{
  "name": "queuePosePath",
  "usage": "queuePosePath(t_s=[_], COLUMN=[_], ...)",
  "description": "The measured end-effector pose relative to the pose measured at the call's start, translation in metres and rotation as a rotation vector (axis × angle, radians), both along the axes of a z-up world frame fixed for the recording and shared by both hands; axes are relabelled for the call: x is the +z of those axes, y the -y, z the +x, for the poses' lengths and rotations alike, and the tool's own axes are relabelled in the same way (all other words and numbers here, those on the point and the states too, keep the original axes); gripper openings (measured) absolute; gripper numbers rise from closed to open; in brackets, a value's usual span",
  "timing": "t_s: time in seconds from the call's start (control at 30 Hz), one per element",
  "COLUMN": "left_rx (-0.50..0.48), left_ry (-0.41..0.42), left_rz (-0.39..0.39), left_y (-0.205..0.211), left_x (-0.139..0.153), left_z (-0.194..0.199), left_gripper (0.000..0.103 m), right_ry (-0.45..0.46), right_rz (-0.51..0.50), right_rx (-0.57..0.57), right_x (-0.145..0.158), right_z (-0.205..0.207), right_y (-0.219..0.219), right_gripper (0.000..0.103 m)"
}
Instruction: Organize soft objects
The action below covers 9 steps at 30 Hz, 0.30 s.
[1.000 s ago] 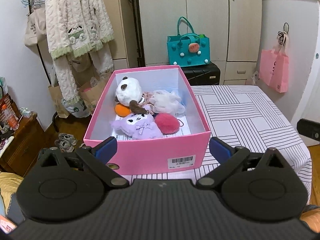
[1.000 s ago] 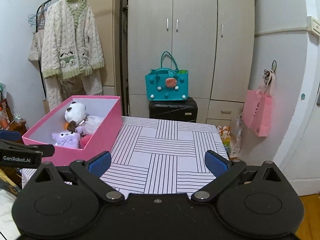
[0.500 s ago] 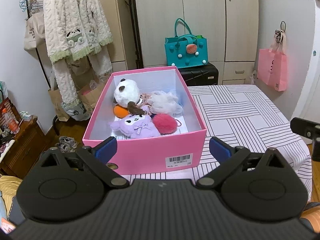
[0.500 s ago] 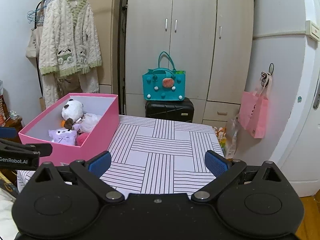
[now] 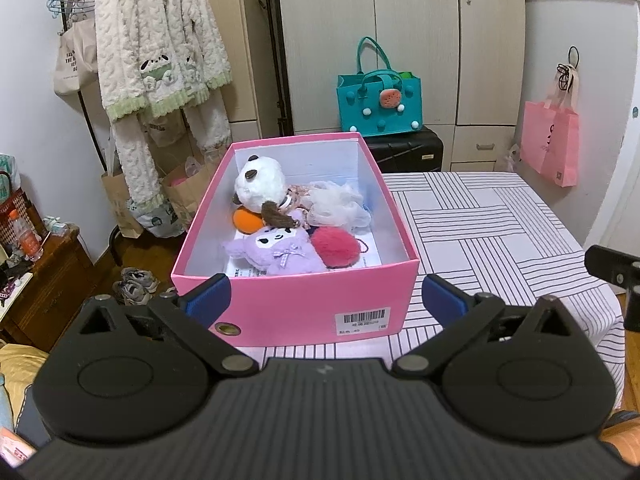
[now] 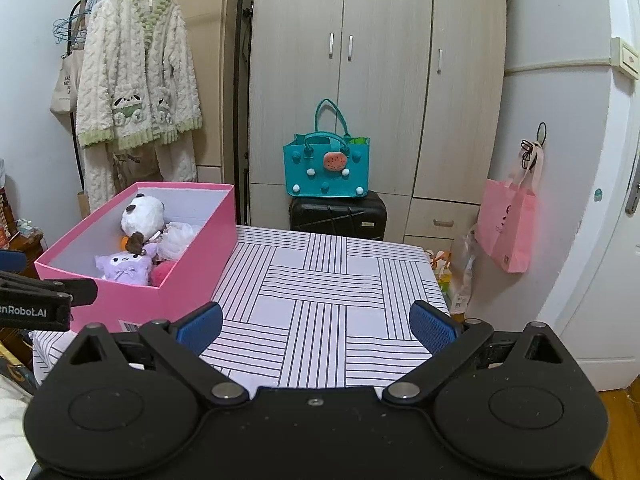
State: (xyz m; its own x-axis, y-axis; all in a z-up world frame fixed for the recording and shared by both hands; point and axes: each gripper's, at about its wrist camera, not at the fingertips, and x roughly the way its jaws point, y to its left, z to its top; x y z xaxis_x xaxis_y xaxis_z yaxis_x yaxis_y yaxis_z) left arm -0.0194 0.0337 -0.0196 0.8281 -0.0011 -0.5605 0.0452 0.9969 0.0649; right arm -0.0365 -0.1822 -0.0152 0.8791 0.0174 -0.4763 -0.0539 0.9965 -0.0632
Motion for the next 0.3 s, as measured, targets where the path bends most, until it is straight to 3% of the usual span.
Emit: queuePosePath(t_s=[0.3], left_rx=[-0.019], left_ry=[0.008], left_rz=[-0.004], left_y=[0.0001], left_x=[0.0027], left_z=[-0.0029], left_gripper=[0.103], right_ry=[-0.001], right_rz=[0.002], right_rx=[-0.002], right_x=[-0.0003], right_z=[0.0003], right_y=[0.0015], right_gripper=[0.101])
